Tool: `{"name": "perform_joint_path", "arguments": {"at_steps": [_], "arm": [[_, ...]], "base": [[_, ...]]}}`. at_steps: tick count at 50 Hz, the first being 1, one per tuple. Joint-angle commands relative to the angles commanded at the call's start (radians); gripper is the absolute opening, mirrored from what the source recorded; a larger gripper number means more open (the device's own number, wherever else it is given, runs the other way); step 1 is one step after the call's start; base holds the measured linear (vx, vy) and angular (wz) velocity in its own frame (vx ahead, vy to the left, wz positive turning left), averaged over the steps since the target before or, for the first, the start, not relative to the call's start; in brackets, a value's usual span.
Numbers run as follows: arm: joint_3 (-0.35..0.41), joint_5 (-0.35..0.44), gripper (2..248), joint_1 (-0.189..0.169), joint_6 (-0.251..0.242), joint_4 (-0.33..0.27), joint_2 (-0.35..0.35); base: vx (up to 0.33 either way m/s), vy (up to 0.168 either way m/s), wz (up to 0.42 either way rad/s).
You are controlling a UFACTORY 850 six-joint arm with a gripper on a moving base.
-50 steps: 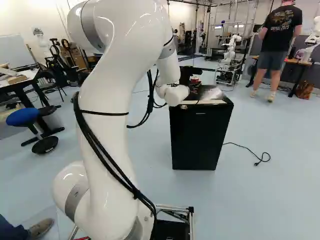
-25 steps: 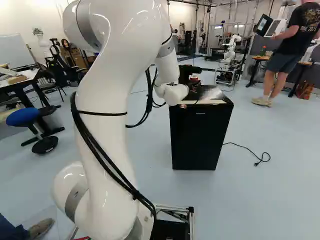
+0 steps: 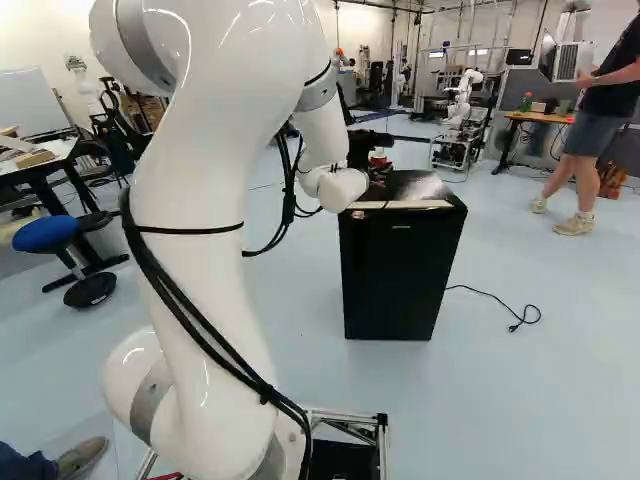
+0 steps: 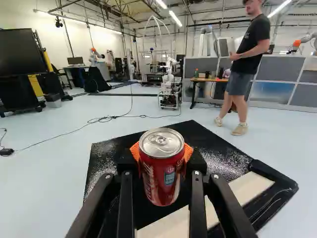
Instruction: Grab a drink from the fridge
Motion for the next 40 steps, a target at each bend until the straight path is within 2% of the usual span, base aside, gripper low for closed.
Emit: {"name": "perform_joint_path", "arguments": {"at_steps": [21,40], "arm": [[0.134,-0.016,99,0.051,0.0,-0.008,0.11],[0.298,-0.036,99,0.114,0.0,-0.018,0.246]], "base": [[0.0,0.0,0.0],[0.0,0.0,0.0]]}}
